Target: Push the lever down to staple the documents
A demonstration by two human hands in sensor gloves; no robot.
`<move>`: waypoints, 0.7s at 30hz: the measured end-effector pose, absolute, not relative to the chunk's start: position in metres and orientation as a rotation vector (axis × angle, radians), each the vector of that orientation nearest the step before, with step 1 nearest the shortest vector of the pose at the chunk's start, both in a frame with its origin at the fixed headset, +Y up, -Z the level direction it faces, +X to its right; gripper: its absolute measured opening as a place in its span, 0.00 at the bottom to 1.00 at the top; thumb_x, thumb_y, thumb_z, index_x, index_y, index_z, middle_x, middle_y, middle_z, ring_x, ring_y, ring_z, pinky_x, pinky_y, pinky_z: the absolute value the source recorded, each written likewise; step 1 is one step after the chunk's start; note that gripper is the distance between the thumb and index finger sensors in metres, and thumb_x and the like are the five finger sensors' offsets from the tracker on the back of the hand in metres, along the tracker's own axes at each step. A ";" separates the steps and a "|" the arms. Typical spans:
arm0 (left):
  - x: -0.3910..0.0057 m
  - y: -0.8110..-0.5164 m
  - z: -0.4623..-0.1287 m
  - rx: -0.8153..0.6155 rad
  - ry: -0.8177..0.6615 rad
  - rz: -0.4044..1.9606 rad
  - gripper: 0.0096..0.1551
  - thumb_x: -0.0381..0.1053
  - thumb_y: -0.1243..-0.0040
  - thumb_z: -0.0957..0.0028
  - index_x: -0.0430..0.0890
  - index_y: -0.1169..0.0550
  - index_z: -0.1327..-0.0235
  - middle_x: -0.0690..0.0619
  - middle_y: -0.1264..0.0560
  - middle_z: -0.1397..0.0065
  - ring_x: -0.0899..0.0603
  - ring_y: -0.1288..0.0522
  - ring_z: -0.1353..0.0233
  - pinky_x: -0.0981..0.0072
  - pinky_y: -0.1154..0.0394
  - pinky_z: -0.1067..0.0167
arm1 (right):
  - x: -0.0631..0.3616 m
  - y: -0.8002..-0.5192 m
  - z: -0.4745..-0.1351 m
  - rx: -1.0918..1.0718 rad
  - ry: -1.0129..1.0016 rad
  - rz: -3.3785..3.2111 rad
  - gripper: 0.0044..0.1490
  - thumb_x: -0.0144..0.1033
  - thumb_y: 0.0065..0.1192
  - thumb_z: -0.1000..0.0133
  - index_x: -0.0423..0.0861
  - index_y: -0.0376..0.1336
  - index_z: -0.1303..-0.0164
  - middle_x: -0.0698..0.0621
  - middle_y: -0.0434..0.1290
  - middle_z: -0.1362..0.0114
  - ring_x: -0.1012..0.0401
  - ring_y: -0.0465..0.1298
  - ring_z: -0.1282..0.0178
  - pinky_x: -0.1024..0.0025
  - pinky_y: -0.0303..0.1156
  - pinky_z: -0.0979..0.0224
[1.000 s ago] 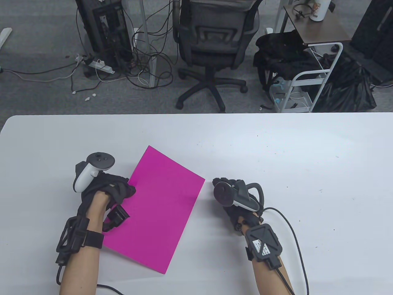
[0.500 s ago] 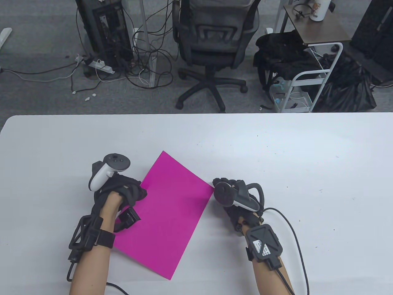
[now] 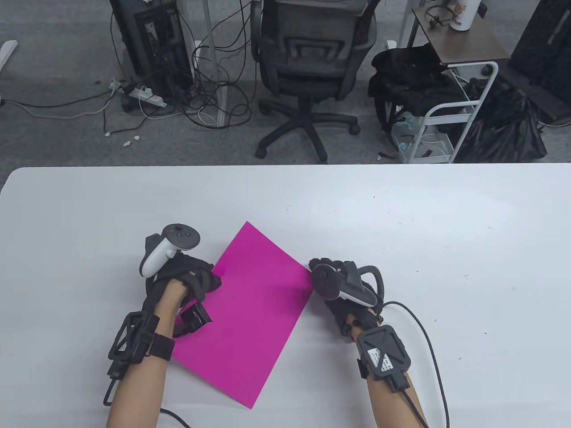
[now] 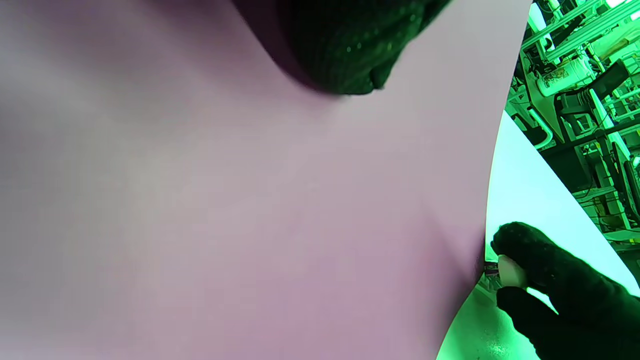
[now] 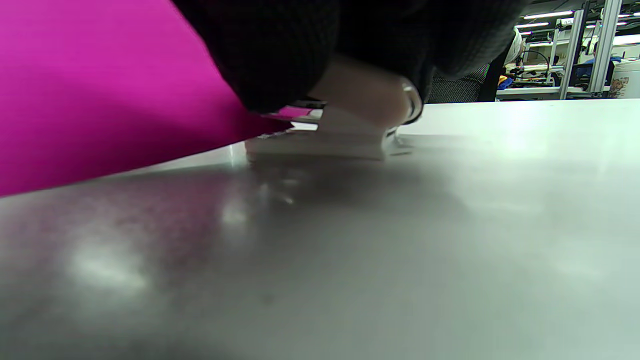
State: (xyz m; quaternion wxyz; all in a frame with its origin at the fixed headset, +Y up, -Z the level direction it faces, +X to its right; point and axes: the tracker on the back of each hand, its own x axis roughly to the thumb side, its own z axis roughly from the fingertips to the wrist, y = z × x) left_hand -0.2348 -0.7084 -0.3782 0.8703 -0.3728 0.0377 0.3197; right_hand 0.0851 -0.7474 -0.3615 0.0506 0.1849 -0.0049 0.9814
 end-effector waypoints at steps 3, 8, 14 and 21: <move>-0.233 -0.711 -0.379 -0.765 0.073 0.652 0.21 0.41 0.39 0.41 0.37 0.18 0.37 0.40 0.13 0.42 0.37 0.13 0.46 0.35 0.19 0.46 | 0.085 -0.747 -0.361 0.563 -0.014 2.987 0.38 0.29 0.68 0.49 0.43 0.60 0.26 0.41 0.69 0.25 0.43 0.76 0.28 0.43 0.69 0.26; -0.226 -0.713 -0.378 -0.672 0.068 0.564 0.21 0.41 0.39 0.41 0.38 0.18 0.37 0.40 0.13 0.41 0.36 0.14 0.44 0.34 0.20 0.45 | 0.085 -0.748 -0.362 0.567 -0.010 2.988 0.38 0.29 0.68 0.49 0.43 0.60 0.26 0.41 0.69 0.25 0.43 0.76 0.28 0.44 0.69 0.26; -0.211 -0.720 -0.375 -0.567 0.051 0.448 0.21 0.41 0.39 0.42 0.40 0.18 0.36 0.42 0.13 0.41 0.36 0.14 0.43 0.34 0.21 0.44 | 0.085 -0.748 -0.362 0.571 -0.004 2.985 0.38 0.29 0.68 0.49 0.43 0.60 0.26 0.41 0.69 0.25 0.43 0.76 0.28 0.44 0.69 0.25; -0.202 -0.733 -0.374 -0.470 0.052 0.380 0.21 0.42 0.39 0.42 0.41 0.18 0.37 0.42 0.13 0.40 0.36 0.14 0.43 0.34 0.21 0.43 | 0.086 -0.748 -0.362 0.576 0.003 2.979 0.38 0.28 0.67 0.49 0.43 0.60 0.26 0.41 0.69 0.25 0.43 0.75 0.28 0.43 0.69 0.25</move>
